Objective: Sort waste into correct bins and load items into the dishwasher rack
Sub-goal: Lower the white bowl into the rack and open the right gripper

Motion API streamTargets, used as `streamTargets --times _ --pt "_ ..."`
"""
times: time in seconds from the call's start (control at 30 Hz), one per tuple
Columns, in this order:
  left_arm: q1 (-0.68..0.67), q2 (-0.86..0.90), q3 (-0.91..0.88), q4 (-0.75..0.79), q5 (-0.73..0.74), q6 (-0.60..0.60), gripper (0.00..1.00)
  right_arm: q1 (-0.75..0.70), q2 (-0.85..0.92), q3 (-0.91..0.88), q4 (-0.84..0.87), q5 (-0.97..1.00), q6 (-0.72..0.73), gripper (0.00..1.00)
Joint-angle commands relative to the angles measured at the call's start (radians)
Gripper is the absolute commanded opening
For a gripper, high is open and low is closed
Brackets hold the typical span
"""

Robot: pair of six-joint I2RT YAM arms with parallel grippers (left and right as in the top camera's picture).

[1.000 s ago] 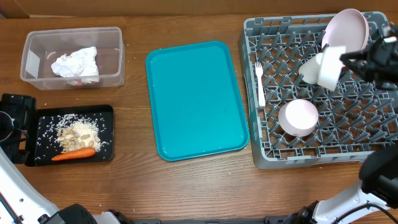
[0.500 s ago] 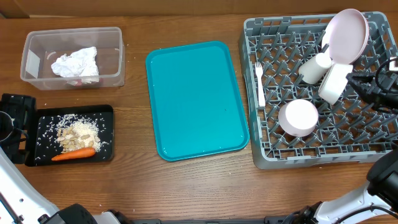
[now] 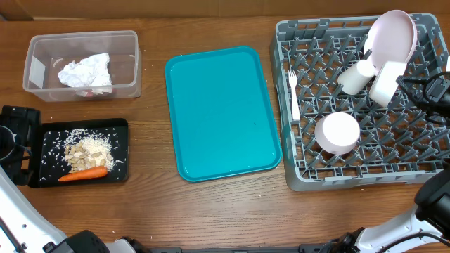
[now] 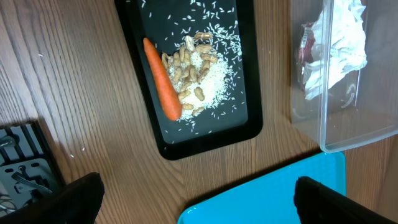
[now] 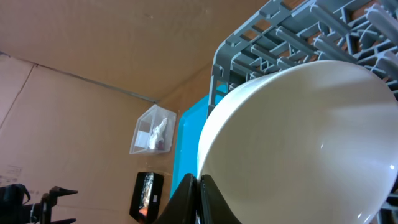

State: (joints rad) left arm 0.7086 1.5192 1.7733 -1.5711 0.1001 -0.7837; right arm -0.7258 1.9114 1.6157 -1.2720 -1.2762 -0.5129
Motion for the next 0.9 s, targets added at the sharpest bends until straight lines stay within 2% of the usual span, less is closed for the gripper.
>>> streamTargets --times 0.0,0.23,0.43,0.57,0.73,0.87 --pt "-0.002 -0.001 -0.005 0.002 -0.006 -0.009 1.0 -0.003 0.011 -0.001 0.014 -0.034 -0.008 0.04" --pt "-0.002 -0.001 -0.005 0.002 -0.006 -0.009 1.0 0.008 0.047 -0.041 0.057 -0.079 -0.004 0.04" --pt "-0.002 -0.001 -0.005 0.002 -0.006 -0.009 1.0 0.009 0.076 -0.064 0.142 -0.064 0.121 0.04" --pt "-0.002 -0.001 -0.005 0.002 -0.006 -0.009 1.0 0.01 0.093 -0.064 0.148 -0.062 0.13 0.04" --pt "-0.002 -0.001 -0.005 0.002 -0.006 -0.009 1.0 0.004 0.092 -0.063 0.166 0.014 0.273 0.04" --pt "-0.002 -0.001 -0.005 0.002 -0.006 -0.009 1.0 -0.023 0.076 -0.039 0.15 0.173 0.394 0.08"
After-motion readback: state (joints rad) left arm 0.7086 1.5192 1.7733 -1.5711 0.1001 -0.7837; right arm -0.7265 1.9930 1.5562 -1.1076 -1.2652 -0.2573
